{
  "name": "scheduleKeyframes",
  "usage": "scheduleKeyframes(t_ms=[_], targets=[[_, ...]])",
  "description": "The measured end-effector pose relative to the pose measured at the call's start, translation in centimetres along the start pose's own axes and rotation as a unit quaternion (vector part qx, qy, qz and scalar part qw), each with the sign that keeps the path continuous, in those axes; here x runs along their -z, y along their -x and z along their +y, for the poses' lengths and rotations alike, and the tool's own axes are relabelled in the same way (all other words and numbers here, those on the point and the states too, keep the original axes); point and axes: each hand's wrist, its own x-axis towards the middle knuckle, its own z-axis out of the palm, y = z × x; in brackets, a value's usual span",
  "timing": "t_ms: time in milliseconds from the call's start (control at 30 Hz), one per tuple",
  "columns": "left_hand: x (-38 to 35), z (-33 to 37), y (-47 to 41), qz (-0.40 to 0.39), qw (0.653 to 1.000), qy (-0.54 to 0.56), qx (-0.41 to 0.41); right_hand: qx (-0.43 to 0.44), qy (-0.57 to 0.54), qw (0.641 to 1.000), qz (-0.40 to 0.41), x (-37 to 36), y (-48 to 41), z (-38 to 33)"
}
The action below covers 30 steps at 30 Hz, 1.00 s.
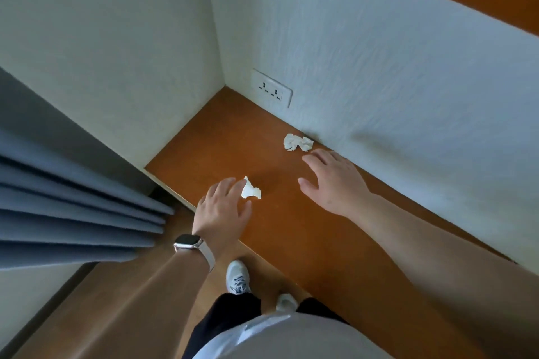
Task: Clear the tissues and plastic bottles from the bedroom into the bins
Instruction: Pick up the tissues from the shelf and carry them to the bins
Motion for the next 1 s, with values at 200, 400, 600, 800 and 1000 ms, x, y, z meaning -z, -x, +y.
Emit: scheduleKeyframes(t_ms=[200, 400, 600, 800, 1000], targets=[[-1.4, -2.0, -4.3, -0.046, 0.998, 0.005, -0.035, -0.035, 0.025, 0.999, 0.008, -2.0, -4.7, 0.5], [-3.6, -2.4, -6.0, -0.097, 0.993, -0.008, -0.064, -0.053, -0.003, 0.999, 0.009, -3.9, -9.5, 0.7], [-5.2, -2.5, -6.0, -0.083, 0.995, 0.002, -0.056, -0.079, -0.052, 0.995, -0.015, -5.9, -12.2, 1.3], [-5.5, -2.7, -5.8, -0.035, 0.996, 0.052, -0.061, -0.055, -0.086, 0.995, 0.0, -8.2, -12.1, 2.1], [-5.4, -2.9, -5.5, 0.013, 0.994, 0.094, -0.06, -0.058, -0.095, 0.994, 0.001, -8.7, -11.4, 1.7]])
